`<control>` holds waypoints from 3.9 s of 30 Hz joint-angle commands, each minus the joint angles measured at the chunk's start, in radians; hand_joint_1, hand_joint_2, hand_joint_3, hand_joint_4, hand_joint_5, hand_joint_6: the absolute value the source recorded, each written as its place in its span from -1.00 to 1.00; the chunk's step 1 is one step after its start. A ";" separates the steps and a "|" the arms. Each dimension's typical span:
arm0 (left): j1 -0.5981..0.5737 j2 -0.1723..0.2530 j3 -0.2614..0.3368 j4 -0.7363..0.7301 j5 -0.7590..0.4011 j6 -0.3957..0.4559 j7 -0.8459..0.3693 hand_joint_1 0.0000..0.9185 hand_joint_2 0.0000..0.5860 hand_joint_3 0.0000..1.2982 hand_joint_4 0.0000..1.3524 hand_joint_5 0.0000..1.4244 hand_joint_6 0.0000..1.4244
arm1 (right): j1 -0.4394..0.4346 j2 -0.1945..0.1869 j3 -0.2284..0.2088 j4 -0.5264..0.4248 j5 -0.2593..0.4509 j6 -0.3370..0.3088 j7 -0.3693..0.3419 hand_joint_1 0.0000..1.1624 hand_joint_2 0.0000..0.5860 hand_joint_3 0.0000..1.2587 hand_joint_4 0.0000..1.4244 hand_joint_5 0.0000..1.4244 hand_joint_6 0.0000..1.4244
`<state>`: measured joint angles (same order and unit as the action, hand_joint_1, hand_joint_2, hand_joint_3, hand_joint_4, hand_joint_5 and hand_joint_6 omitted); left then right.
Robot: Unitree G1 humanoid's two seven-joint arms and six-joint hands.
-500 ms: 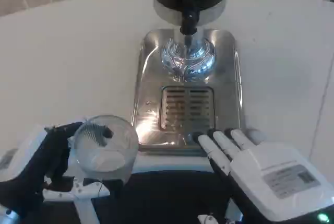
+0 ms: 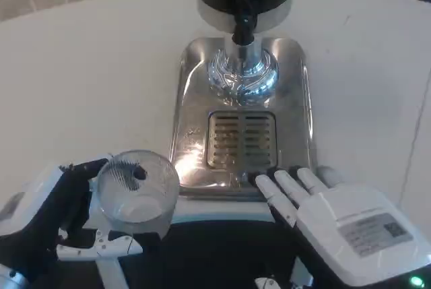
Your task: Grasp the cup under the faucet to collect the drink, then remove the cup.
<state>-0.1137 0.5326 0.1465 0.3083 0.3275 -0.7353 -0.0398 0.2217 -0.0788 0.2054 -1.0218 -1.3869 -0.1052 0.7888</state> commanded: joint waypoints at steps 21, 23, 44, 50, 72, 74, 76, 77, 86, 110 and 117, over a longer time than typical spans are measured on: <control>-0.240 -0.085 -0.107 0.199 0.068 0.013 0.110 0.35 -1.00 0.55 0.76 0.97 1.00 | 0.082 0.044 -0.035 -0.025 -0.009 -0.037 0.007 -0.61 0.67 -1.00 -1.00 -1.00 -1.00; -0.269 -0.092 -0.117 0.231 0.078 0.012 0.126 0.35 -1.00 0.55 0.76 0.97 1.00 | 0.084 0.046 -0.045 -0.025 -0.005 -0.043 0.009 -0.61 0.67 -1.00 -1.00 -1.00 -1.00; -0.617 -0.169 -0.235 0.612 0.086 0.021 0.214 0.35 -1.00 0.54 0.76 0.97 1.00 | 0.085 0.081 -0.061 -0.025 -0.025 -0.066 0.062 -0.61 0.67 -1.00 -1.00 -1.00 -1.00; -0.661 -0.189 -0.242 0.655 0.070 0.024 0.206 0.35 -1.00 0.54 0.76 0.97 1.00 | 0.103 0.092 -0.053 -0.025 -0.036 -0.071 0.057 -0.61 0.67 -1.00 -1.00 -1.00 -1.00; -0.759 -0.251 -0.300 0.759 0.078 0.074 0.209 0.34 -1.00 0.55 0.73 0.95 0.97 | 0.084 0.115 -0.041 -0.025 -0.060 -0.063 0.089 -0.61 0.66 -1.00 -1.00 -1.00 -1.00; -0.763 -0.255 -0.303 0.765 0.076 0.078 0.207 0.32 -1.00 0.51 0.67 0.90 0.96 | 0.087 0.116 -0.044 -0.025 -0.057 -0.064 0.087 -0.61 0.66 -1.00 -1.00 -1.00 -1.00; -0.766 -0.257 -0.307 0.767 0.079 0.079 0.211 0.29 -1.00 0.41 0.54 0.82 0.95 | 0.091 0.118 -0.046 -0.025 -0.055 -0.066 0.085 -0.61 0.66 -1.00 -1.00 -1.00 -1.00; -0.766 -0.257 -0.308 0.768 0.080 0.080 0.213 0.28 -1.00 0.35 0.47 0.79 0.94 | 0.092 0.119 -0.048 -0.025 -0.054 -0.067 0.084 -0.61 0.66 -1.00 -1.00 -1.00 -1.00; -0.762 -0.223 -0.377 0.742 0.186 0.099 0.347 -0.25 -0.83 -0.21 -0.40 -0.10 0.21 | 0.090 0.117 -0.063 -0.025 -0.038 -0.067 0.088 -0.61 0.66 -1.00 -1.00 -1.00 -1.00; -0.753 -0.165 -0.395 0.705 0.183 0.085 0.308 -0.74 -0.95 -0.94 -1.00 -0.70 -0.52 | 0.096 0.111 -0.066 -0.025 -0.026 -0.071 0.082 -0.53 0.58 -1.00 -1.00 -1.00 -1.00; -0.737 -0.140 -0.386 0.686 0.165 0.070 0.286 -0.80 -0.98 -0.97 -1.00 -0.72 -0.54 | 0.093 0.112 -0.064 -0.025 -0.024 -0.064 0.083 -0.53 0.58 -1.00 -1.00 -1.00 -1.00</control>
<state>-0.8711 0.3694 -0.2505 1.0058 0.5098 -0.6465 0.2571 0.3112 0.0299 0.1406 -1.0335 -1.4258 -0.1685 0.8728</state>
